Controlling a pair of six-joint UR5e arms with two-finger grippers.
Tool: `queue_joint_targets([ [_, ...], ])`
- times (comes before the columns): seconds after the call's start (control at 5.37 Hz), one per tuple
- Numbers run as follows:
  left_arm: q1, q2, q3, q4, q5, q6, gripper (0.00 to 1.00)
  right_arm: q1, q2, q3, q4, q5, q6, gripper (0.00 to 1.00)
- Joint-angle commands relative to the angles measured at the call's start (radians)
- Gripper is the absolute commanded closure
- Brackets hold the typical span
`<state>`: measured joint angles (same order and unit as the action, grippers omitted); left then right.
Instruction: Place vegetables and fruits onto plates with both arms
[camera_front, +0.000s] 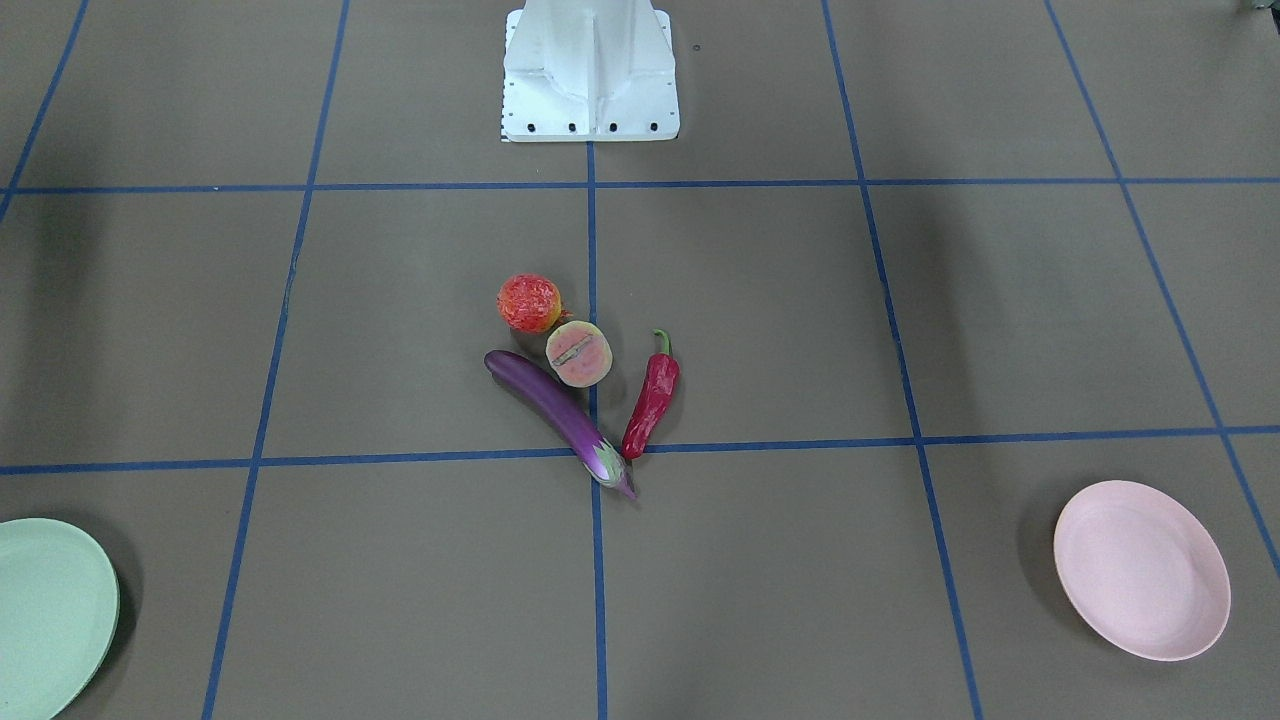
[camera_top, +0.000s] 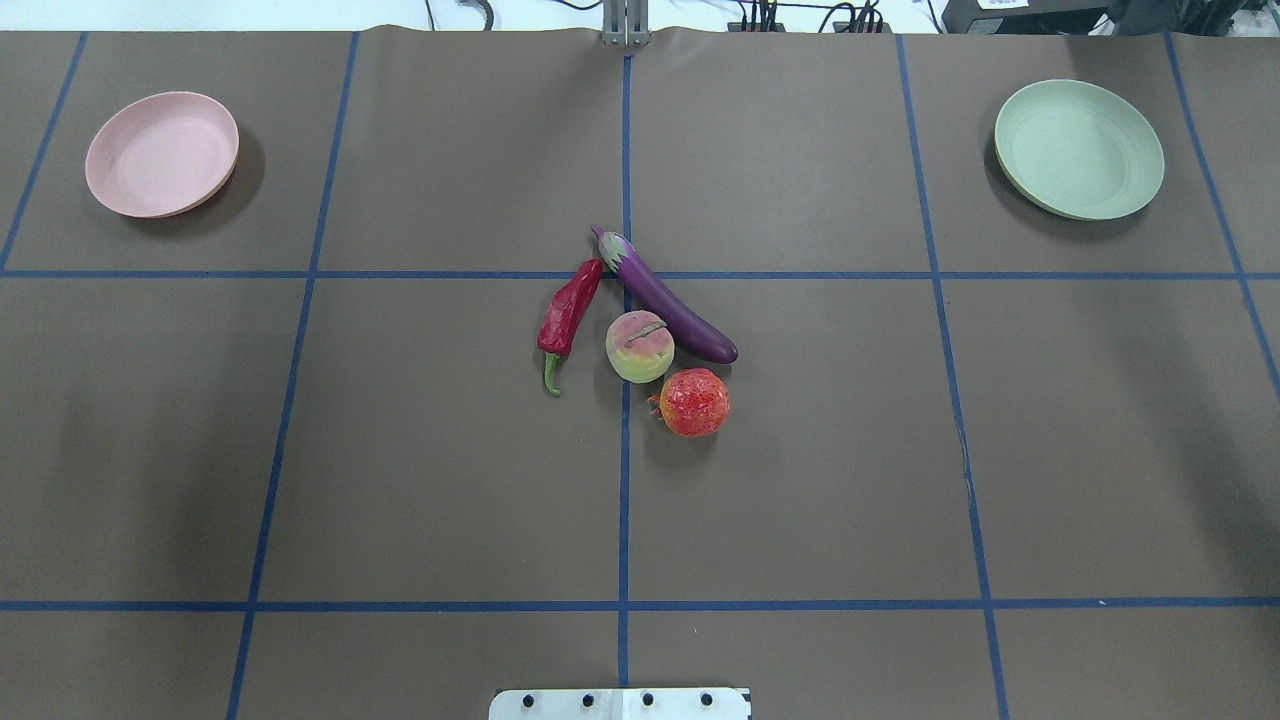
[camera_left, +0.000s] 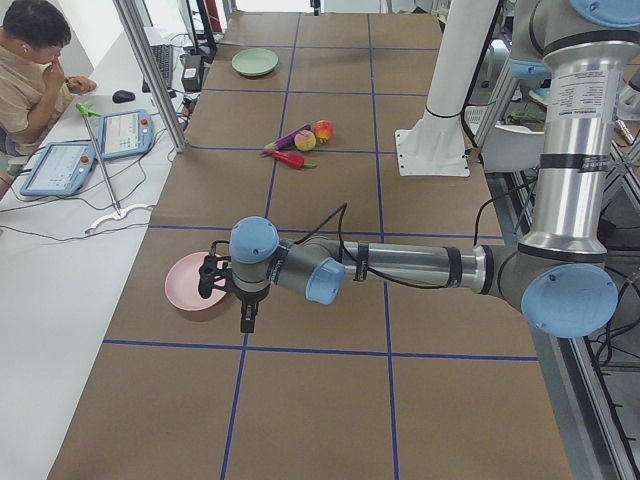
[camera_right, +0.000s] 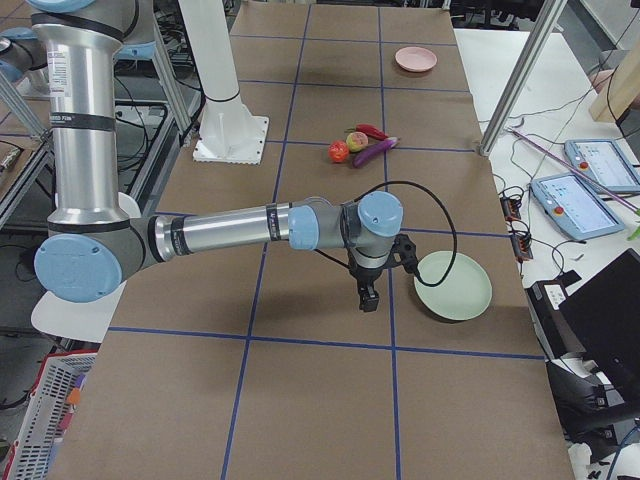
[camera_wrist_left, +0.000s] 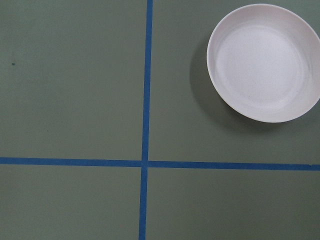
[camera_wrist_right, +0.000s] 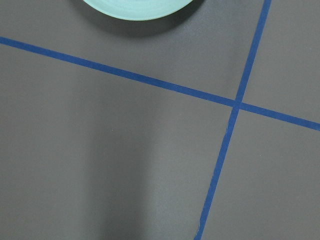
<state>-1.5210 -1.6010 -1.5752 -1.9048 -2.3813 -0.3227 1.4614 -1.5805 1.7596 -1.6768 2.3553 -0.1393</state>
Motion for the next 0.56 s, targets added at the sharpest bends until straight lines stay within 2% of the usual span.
queue_joint_targets([
  [0.0, -0.005, -0.007, -0.111, 0.189, 0.001, 0.007, 0.00, -0.003, 0.004, 0.000, 0.000, 0.001, -0.002, 0.00],
  [0.37, 0.001, 0.047, -0.149, 0.175, -0.019, -0.002, 0.00, -0.007, 0.004, 0.001, -0.001, 0.027, 0.012, 0.00],
])
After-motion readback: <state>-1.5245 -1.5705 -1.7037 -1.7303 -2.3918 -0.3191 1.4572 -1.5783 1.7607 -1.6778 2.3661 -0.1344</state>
